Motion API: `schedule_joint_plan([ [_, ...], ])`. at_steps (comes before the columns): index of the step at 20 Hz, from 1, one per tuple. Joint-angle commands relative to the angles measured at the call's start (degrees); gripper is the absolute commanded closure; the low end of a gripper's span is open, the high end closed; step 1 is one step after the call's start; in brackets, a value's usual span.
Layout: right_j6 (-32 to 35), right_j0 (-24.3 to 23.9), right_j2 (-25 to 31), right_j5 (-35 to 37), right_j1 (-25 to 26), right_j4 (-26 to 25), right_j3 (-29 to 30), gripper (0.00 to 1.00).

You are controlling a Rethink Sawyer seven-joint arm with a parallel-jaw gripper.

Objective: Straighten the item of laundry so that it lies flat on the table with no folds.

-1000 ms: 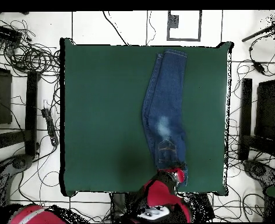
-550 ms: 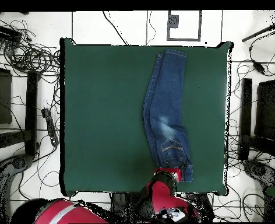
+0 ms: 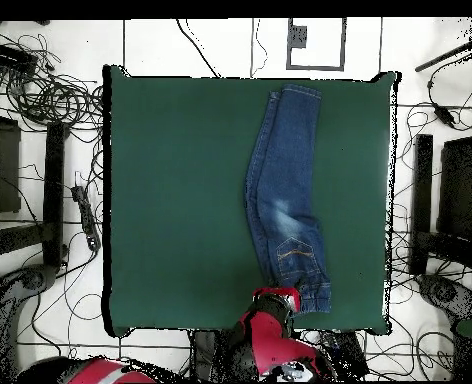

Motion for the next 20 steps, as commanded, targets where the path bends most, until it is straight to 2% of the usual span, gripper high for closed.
schedule_joint_plan([
  [1, 12.6, -1.6, 9.9, 3.3, -3.1, -0.9, 0.0, 0.00],
  [8, 12.0, -2.6, 10.2, -1.6, 1.2, -0.9, -1.8, 0.00],
  [11, 14.2, -6.6, 13.7, -4.8, 4.2, -3.3, -2.6, 0.00],
  [17, 16.3, -14.8, 21.6, -1.3, 5.7, -7.6, -2.7, 0.00],
  [20, 15.4, -16.3, 23.6, 1.7, 4.3, -7.7, -1.5, 0.00],
])
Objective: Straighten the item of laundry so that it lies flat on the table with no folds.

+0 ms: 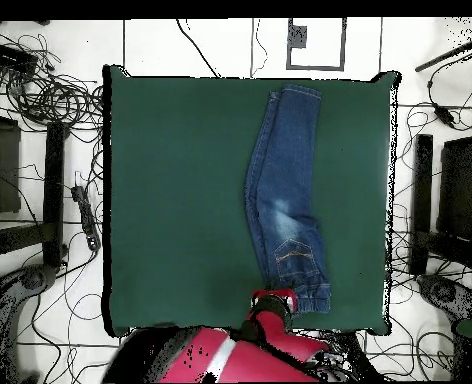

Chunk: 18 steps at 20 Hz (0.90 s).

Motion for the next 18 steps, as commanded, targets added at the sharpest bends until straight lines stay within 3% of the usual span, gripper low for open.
schedule_joint_plan([
  [1, 15.0, -3.0, 13.4, 2.9, 2.7, -1.0, -1.8, 0.00],
  [12, 12.5, -4.2, 14.4, 6.0, 2.8, 1.3, -2.0, 0.00],
  [13, 12.5, -4.1, 14.4, 6.0, 2.8, 1.5, -2.0, 1.00],
  [18, 12.2, -4.2, 14.5, 6.7, 2.5, 1.8, -2.4, 1.00],
])
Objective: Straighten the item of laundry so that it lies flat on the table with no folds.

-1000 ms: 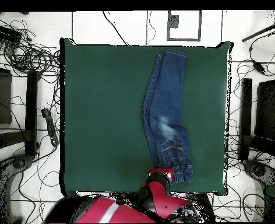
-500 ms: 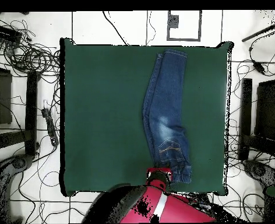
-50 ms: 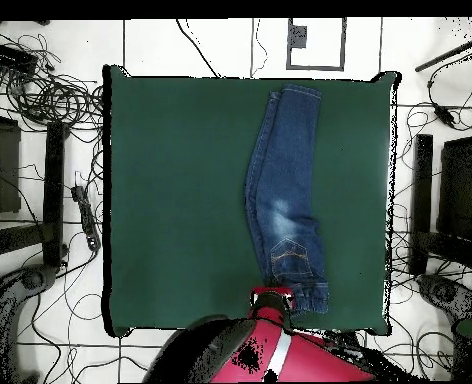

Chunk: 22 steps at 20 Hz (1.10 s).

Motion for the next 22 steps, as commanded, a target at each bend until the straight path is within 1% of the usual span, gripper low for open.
schedule_joint_plan([
  [1, 12.2, 1.0, 10.0, 6.8, 2.4, 2.3, -2.7, 1.00],
  [5, 12.6, 0.3, 10.6, 7.3, 1.6, 2.1, -2.4, 1.00],
  [6, 12.4, 0.3, 10.4, 7.7, 0.9, 2.0, -2.0, 1.00],
  [9, 12.2, -0.8, 12.1, 12.3, -2.9, 2.0, -0.1, 1.00],
  [11, 12.7, -3.0, 14.7, 15.4, -5.8, 1.6, 1.3, 1.00],
  [14, 13.2, -6.4, 18.2, 18.1, -8.7, 0.8, 3.0, 1.00],
  [19, 12.5, -10.7, 22.2, 19.5, -10.7, -1.0, 5.0, 1.00],
  [22, 12.2, -14.1, 25.1, 19.8, -11.8, -2.3, 6.6, 1.00],
])
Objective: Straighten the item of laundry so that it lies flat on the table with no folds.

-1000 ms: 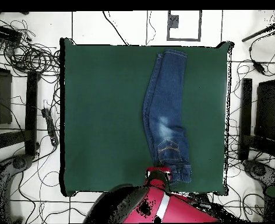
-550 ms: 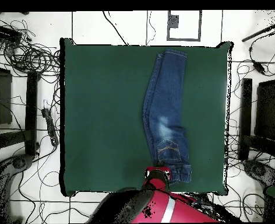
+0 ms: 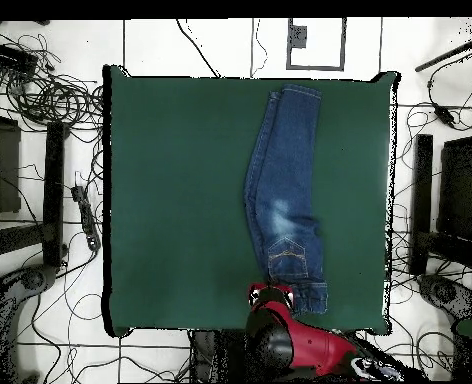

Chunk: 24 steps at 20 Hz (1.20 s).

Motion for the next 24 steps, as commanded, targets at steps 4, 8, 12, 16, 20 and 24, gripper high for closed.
schedule_joint_plan([
  [4, 10.9, -8.3, 17.6, 6.8, -2.3, -4.0, 3.2, 1.00],
  [8, 9.8, -14.8, 22.3, 9.1, -2.9, -5.9, 3.8, 1.00],
  [12, 7.2, -21.8, 27.4, 13.4, -3.2, -7.7, 4.1, 1.00],
  [16, 5.0, -26.9, 30.9, 16.6, -2.9, -9.0, 4.0, 1.00],
  [20, 2.7, -31.5, 34.0, 21.0, -2.5, -9.7, 3.5, 1.00],
  [24, 0.9, -35.6, 37.4, 25.3, -2.4, -9.4, 3.0, 1.00],
])
